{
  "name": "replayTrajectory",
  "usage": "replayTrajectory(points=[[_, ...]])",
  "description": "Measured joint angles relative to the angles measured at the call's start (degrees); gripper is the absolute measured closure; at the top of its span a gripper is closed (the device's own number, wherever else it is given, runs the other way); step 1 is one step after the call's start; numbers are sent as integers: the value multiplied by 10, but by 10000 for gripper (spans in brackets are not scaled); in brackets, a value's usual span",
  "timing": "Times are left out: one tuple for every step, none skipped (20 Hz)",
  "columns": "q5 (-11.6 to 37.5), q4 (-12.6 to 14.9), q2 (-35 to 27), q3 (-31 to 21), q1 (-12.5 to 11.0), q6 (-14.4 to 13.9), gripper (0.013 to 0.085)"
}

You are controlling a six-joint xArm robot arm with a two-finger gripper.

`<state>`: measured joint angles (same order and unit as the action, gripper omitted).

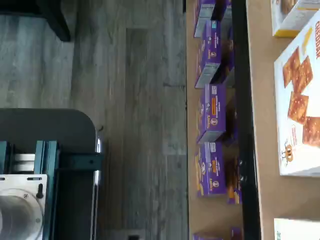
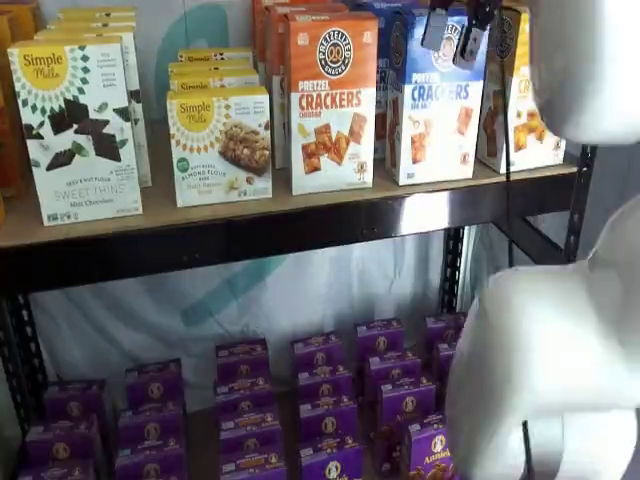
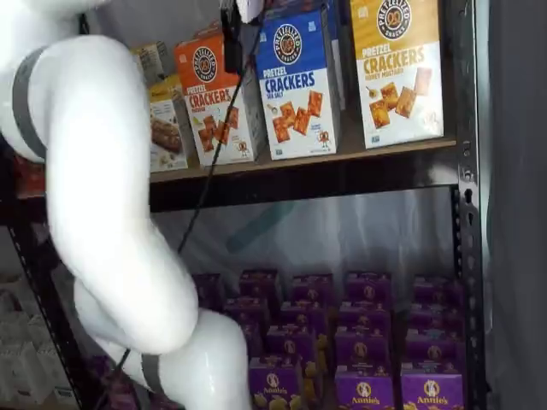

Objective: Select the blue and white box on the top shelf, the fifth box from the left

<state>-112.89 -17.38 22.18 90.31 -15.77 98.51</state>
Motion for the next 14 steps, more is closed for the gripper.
replayTrajectory(points=[[3, 6, 1, -1, 3, 0, 130], [8, 18, 2, -2, 9, 0, 130], [12, 23, 2, -4, 11, 0, 130], [14, 25, 2, -5, 12, 0, 130], [15, 26, 2, -6, 12, 1, 130], [17, 25, 2, -7, 11, 1, 130], [19, 23, 2, -8, 10, 2, 130], [20, 20, 2, -8, 8, 2, 130], [22, 14, 2, -8, 5, 3, 130], [24, 5, 2, -7, 0, 4, 130], [27, -7, 1, -4, -7, 5, 130], [29, -14, 0, -1, -12, 6, 130], [31, -17, -3, 5, -15, 7, 130], [33, -18, -6, 11, -17, 7, 130]])
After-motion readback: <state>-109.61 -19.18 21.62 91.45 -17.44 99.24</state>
